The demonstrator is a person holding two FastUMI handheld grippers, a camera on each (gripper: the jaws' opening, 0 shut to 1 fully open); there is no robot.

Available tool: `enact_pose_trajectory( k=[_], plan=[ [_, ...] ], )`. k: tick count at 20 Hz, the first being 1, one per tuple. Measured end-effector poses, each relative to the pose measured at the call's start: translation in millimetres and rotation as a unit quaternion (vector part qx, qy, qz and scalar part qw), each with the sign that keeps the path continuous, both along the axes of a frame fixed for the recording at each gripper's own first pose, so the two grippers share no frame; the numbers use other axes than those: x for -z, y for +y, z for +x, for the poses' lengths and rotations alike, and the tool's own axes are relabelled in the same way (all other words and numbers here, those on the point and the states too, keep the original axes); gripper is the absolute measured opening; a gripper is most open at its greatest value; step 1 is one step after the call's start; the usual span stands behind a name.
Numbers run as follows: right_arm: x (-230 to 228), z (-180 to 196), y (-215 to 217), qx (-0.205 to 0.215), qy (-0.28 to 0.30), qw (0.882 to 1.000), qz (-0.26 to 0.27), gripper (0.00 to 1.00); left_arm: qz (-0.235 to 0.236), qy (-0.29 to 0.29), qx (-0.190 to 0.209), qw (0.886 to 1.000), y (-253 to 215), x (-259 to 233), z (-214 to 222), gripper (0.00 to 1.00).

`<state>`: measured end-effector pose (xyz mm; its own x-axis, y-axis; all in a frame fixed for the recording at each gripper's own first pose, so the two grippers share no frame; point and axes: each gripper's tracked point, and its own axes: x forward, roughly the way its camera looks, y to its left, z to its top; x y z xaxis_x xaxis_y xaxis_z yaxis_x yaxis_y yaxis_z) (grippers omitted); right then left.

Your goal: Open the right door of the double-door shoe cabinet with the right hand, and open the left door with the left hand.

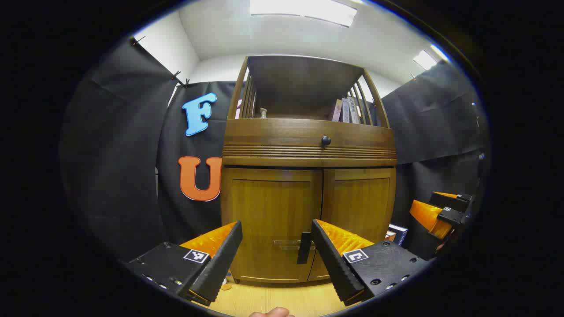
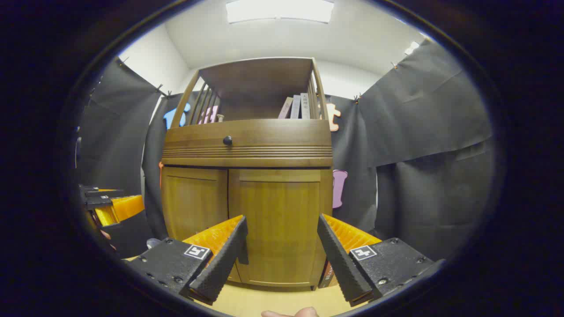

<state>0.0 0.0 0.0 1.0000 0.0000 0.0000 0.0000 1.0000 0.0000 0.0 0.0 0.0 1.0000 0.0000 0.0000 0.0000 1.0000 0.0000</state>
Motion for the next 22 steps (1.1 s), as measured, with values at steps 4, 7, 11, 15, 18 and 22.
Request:
enact_pose_trajectory(
  k=[4, 7, 11, 15, 18, 22],
  plan=[
    [-1.1, 2.9, 2.0, -0.019, 0.003, 1.000, -0.002, 1.00, -0.009, -0.002, -0.015, 1.000, 4.7, -2.1, -3.0, 0.94],
    [0.5, 3.1, 2.5, -0.026, 0.008, 1.000, -0.001, 1.00, -0.009, -0.005, -0.022, 1.000, 7.1, -3.8, -7.7, 0.95],
    [1.6, 1.4, 3.5, -0.033, 0.011, 0.999, 0.000, 1.00, -0.004, -0.013, -0.028, 0.999, 8.1, -9.6, -14.7, 0.95],
    [6.7, 6.8, 7.1, -0.046, 0.018, 0.999, 0.002, 1.00, 0.004, -0.011, -0.034, 0.999, 10.9, -9.6, -18.1, 0.95],
    [11.1, 11.5, 14.4, -0.058, 0.027, 0.998, 0.004, 1.00, 0.011, -0.014, -0.050, 0.999, 20.7, -10.1, -27.3, 0.95],
    [17.5, 21.7, 25.6, -0.069, 0.035, 0.997, 0.002, 1.00, 0.021, -0.016, -0.076, 0.997, 38.5, -10.7, -38.5, 1.00]
  ],
)
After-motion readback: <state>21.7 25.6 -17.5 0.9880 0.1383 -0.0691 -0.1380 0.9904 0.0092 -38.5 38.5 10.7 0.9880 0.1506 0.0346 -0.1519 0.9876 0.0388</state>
